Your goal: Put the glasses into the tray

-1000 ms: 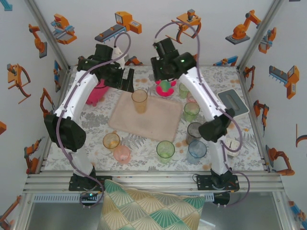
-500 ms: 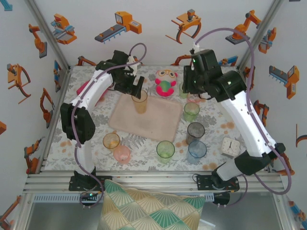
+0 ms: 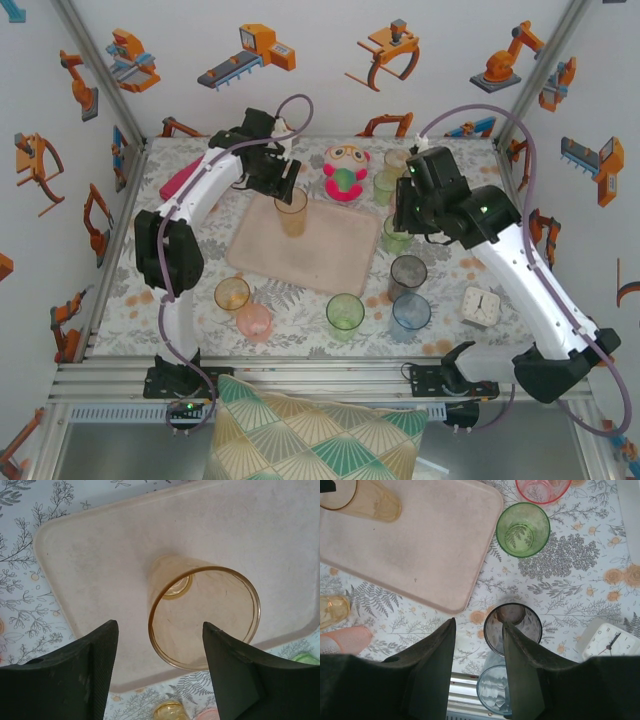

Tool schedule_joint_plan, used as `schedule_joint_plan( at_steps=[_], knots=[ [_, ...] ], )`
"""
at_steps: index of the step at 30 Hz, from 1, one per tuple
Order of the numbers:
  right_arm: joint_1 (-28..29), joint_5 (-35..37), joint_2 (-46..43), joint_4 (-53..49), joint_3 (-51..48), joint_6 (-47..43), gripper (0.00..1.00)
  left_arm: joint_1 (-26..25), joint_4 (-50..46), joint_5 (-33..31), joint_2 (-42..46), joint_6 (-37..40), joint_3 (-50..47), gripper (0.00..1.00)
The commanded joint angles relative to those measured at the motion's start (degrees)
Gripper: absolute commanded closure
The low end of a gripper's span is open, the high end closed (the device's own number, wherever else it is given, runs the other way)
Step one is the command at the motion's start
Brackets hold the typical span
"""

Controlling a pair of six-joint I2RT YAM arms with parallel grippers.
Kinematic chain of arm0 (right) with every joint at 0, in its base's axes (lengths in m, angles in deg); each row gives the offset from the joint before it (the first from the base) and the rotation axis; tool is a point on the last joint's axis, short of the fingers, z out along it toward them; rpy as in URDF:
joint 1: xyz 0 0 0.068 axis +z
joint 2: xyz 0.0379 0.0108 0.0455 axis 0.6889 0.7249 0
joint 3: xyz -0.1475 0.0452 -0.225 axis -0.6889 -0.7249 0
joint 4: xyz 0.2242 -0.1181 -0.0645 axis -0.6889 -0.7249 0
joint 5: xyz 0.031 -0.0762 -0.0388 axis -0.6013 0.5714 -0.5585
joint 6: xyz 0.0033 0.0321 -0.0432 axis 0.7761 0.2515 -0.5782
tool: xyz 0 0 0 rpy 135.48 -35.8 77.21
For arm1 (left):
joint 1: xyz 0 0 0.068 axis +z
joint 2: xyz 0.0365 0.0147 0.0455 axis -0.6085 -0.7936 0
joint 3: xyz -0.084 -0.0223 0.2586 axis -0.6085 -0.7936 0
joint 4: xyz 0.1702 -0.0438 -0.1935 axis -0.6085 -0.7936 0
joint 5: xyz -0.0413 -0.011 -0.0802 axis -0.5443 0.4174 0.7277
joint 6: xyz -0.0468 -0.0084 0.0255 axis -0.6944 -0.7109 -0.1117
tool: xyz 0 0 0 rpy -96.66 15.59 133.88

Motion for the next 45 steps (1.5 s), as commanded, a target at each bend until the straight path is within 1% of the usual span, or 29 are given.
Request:
schedule_joint_plan(
  at_steps=[1, 5, 8, 9, 16, 17, 24, 26, 27, 31, 38, 42, 43, 45],
  knots=[
    [0.2, 0.9, -2.4, 1.8, -1.9, 1.7, 0.58, -0.4, 1.5, -0.2, -1.3, 0.4, -0.2, 0.38],
    [0.3, 1.5, -3.5, 1.6, -3.2, 1.7, 0.58, -0.8, 2.0, -0.6, -1.7, 0.7, -0.3, 0.41],
    [0.2, 1.6, -3.8, 1.8, -4.2, 1.7, 0.58, -0.9, 2.6, -0.8, -2.0, 1.1, -1.0, 0.47],
    [0.2, 1.6, -4.0, 2.0, -4.6, 1.8, 0.58, -0.9, 2.6, -0.9, -2.0, 1.1, -1.1, 0.51],
    [0.2, 1.6, -5.3, 2.7, -7.2, 2.2, 0.58, -0.9, 3.4, -2.1, -1.9, 1.3, -2.0, 0.58],
    [0.2, 1.6, -5.5, 2.8, -7.3, 2.3, 0.58, -0.9, 3.4, -2.1, -1.9, 1.3, -2.1, 0.61],
    [0.2, 1.8, -6.2, 2.7, -7.8, 2.3, 0.58, -1.0, 3.5, -2.1, -2.0, 1.4, -2.1, 0.64],
    [0.2, 1.8, -6.3, 2.7, -7.9, 2.4, 0.58, -1.1, 3.5, -2.2, -2.0, 1.5, -2.1, 0.8],
    [0.2, 1.8, -6.3, 2.7, -8.0, 2.3, 0.58, -1.1, 3.5, -3.0, -2.1, 1.4, -2.0, 0.82],
    [0.2, 1.9, -6.6, 2.7, -8.1, 2.5, 0.58, -1.3, 3.5, -3.2, -2.1, 1.3, -1.8, 0.82],
    [0.2, 2.1, -6.4, 3.0, -8.4, 2.3, 0.58, -1.3, 3.3, -3.7, -1.7, 1.2, -0.9, 0.85],
    [0.2, 2.0, -6.4, 3.1, -8.7, 2.2, 0.58, -1.3, 2.6, -6.4, -1.4, 2.2, 1.1, 0.86],
    [0.2, 2.0, -6.4, 3.2, -8.8, 2.2, 0.58, -1.1, 2.4, -6.9, -1.4, 2.3, 1.6, 0.88],
    [0.2, 2.1, -6.5, 3.3, -9.0, 2.1, 0.58, -0.7, 1.9, -8.0, -1.4, 2.6, 2.7, 0.88]
  ],
)
